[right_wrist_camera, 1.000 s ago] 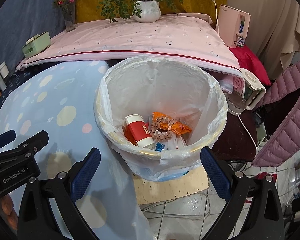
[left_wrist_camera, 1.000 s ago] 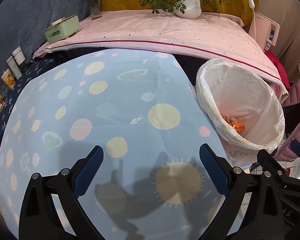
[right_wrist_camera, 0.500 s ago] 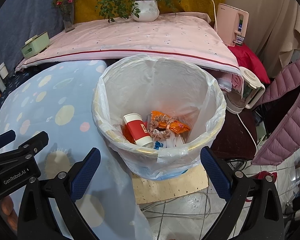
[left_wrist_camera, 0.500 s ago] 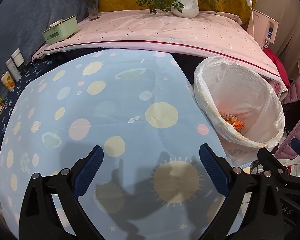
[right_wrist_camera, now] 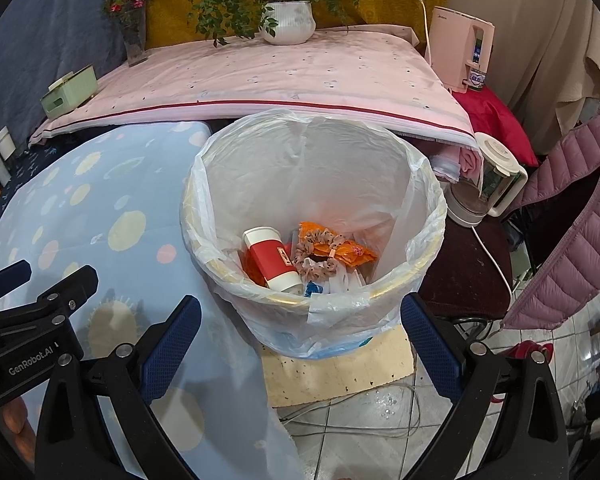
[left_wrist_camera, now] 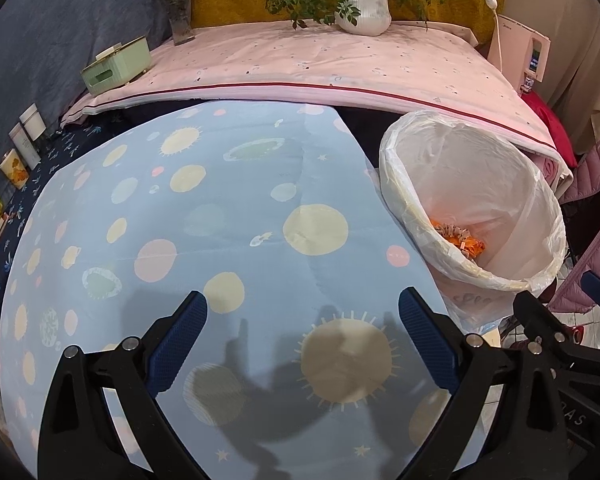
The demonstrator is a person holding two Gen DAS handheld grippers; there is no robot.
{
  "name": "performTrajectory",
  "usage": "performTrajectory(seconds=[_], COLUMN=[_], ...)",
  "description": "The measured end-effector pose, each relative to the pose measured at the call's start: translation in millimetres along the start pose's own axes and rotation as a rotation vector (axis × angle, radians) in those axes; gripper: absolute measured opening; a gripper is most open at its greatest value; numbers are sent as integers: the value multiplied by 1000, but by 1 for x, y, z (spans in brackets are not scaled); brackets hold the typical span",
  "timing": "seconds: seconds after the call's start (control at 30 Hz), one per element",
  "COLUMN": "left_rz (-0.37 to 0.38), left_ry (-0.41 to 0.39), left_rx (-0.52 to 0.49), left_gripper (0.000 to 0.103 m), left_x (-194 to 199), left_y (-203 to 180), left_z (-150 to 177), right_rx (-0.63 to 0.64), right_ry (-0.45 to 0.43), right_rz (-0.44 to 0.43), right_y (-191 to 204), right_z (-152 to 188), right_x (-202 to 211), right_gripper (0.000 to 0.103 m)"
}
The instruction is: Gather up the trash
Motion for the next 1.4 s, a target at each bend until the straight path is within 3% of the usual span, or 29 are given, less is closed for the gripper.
performTrajectory(seconds=[1.4], left_rz=[3], left_ry=[-8], left_rx=[-18], left_gripper=[92], left_x=[3], left_y=[-5], left_z=[1], right_rx=[-3], right_ry=[2], right_rz=[4], right_y=[-3], right_z=[2], right_x=[2], right_gripper=[96])
Point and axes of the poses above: each gripper's, at about its wrist camera, not at the fingertips, and x roughly against the way its jaws point, y to its left, z to its underside, the point moved 6 cm from there along -x, roughly the way its jaws point, and after that the axes turned 11 degrees about x, right-handed, at the moved point
